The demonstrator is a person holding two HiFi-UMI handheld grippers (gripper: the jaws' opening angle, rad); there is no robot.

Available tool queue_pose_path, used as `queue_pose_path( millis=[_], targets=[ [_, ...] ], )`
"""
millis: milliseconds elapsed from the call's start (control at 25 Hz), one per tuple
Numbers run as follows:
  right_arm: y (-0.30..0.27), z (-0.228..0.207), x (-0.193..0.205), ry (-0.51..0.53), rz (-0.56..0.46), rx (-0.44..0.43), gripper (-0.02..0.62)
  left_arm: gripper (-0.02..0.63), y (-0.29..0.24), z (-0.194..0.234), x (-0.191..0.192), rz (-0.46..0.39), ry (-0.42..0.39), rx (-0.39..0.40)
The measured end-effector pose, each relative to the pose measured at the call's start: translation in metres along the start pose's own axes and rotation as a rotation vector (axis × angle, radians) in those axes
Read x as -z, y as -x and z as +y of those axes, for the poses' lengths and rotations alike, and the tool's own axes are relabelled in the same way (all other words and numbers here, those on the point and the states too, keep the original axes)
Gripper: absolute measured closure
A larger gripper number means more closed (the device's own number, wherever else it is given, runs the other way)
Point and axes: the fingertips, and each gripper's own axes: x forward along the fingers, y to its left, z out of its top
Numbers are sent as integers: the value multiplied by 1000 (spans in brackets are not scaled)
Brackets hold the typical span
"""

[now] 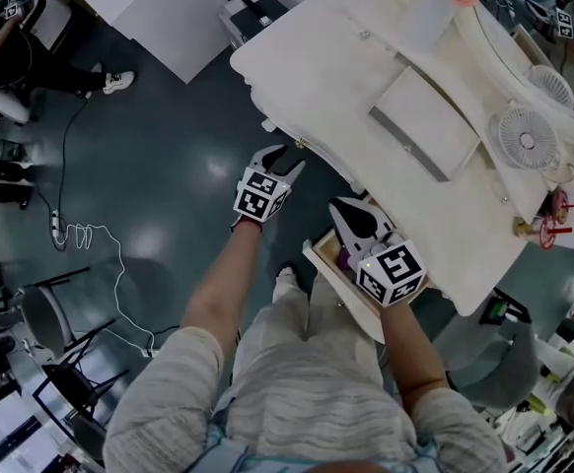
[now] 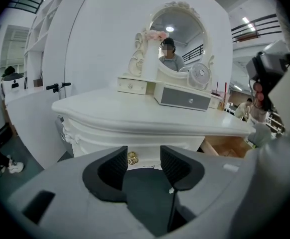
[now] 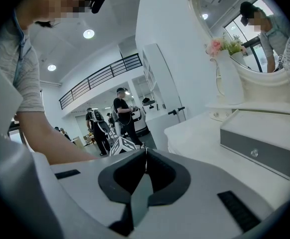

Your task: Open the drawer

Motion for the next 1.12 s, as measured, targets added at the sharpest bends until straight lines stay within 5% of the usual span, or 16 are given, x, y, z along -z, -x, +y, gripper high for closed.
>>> queue_pose_path(
  millis=[520, 1120],
  targets=[
    [6, -1, 2, -18, -2, 8, 585, 407, -34, 15, 38, 170, 27, -12],
    [17, -10, 5, -33, -4, 31, 586, 407, -57, 21, 31, 193, 23, -16]
  ],
)
